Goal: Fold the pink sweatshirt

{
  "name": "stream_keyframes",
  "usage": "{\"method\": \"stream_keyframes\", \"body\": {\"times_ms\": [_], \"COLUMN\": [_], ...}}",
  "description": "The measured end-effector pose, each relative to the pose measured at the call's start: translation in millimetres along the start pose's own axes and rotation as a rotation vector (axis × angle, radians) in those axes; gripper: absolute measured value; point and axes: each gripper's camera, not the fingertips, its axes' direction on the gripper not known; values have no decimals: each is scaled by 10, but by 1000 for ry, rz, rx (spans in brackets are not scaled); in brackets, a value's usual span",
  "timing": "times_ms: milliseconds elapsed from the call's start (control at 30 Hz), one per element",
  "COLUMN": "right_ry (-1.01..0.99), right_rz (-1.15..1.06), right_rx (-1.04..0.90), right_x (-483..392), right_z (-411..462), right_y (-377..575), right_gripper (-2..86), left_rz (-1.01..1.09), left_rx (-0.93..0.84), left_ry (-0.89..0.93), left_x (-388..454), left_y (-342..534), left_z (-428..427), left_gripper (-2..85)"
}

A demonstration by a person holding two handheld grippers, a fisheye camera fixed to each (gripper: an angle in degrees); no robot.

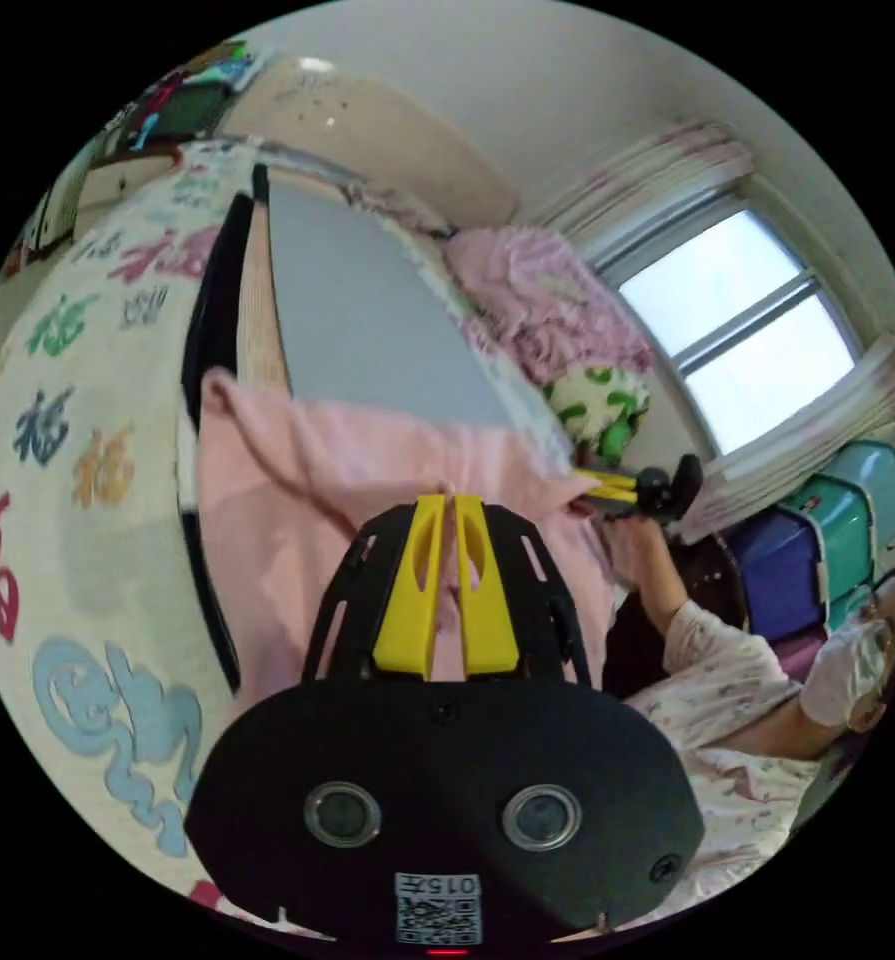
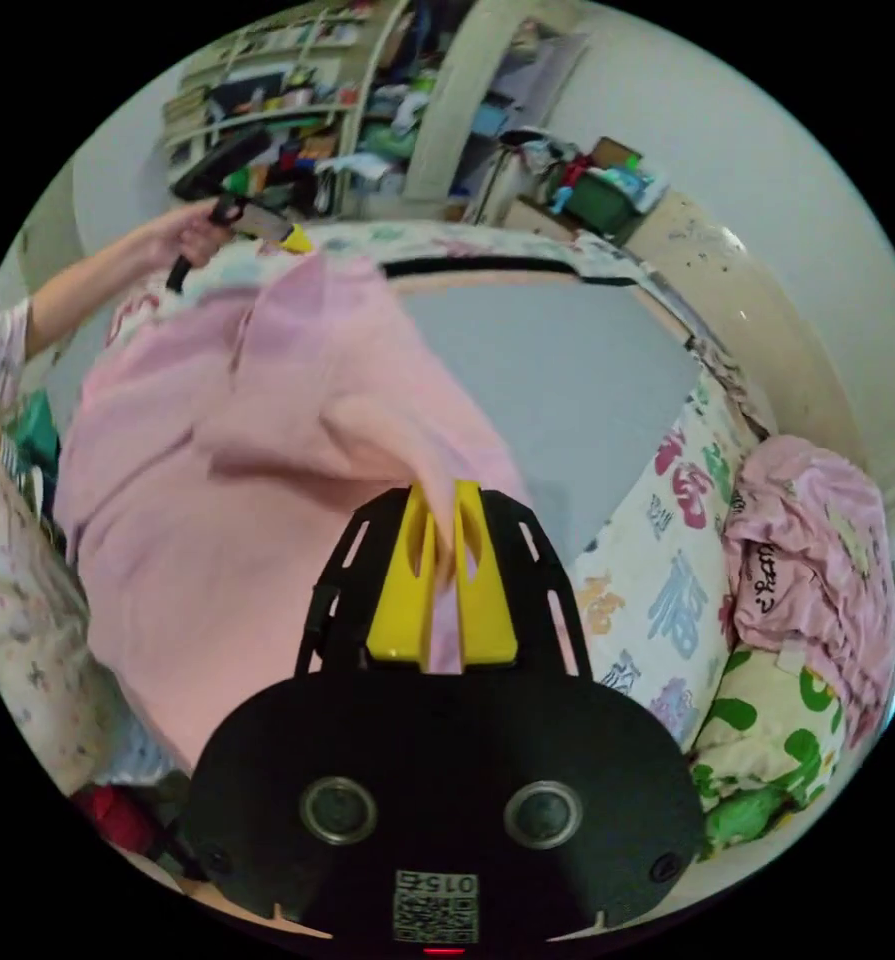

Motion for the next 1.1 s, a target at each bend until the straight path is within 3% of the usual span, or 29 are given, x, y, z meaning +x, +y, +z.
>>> {"method": "stream_keyframes", "body": {"times_ms": [100,167,200,300,433,600,733,867,1100], "right_ry": [212,142,23,-289,-565,-761,-729,-560,-139], "right_rz": [318,485,484,281,79,53,87,0,-278], "right_rx": [73,11,40,151,135,218,258,317,-19], "right_x": [908,1369,1466,1222,702,19,-426,-937,-1662], "right_z": [27,39,-102,-606,-1054,-1481,-1631,-1745,-1049], "right_y": [-499,-510,-372,339,1465,2808,3303,3515,3178], "right_gripper": [45,71,81,96,111,114,114,114,116], "left_rz": [-17,-87,-104,147,422,491,435,439,640], "left_rx": [353,447,436,296,14,-46,-6,42,-106], "left_ry": [-114,-176,-115,0,-11,-195,-196,-289,-518], "left_x": [87,120,176,741,1652,2513,3064,3511,4383], "left_y": [-453,-516,-483,3,1458,3253,4294,4916,5619], "left_z": [-27,-27,-48,-198,-458,-625,-648,-651,-281], "left_gripper": [18,38,68,89,90,97,109,116,140]}}
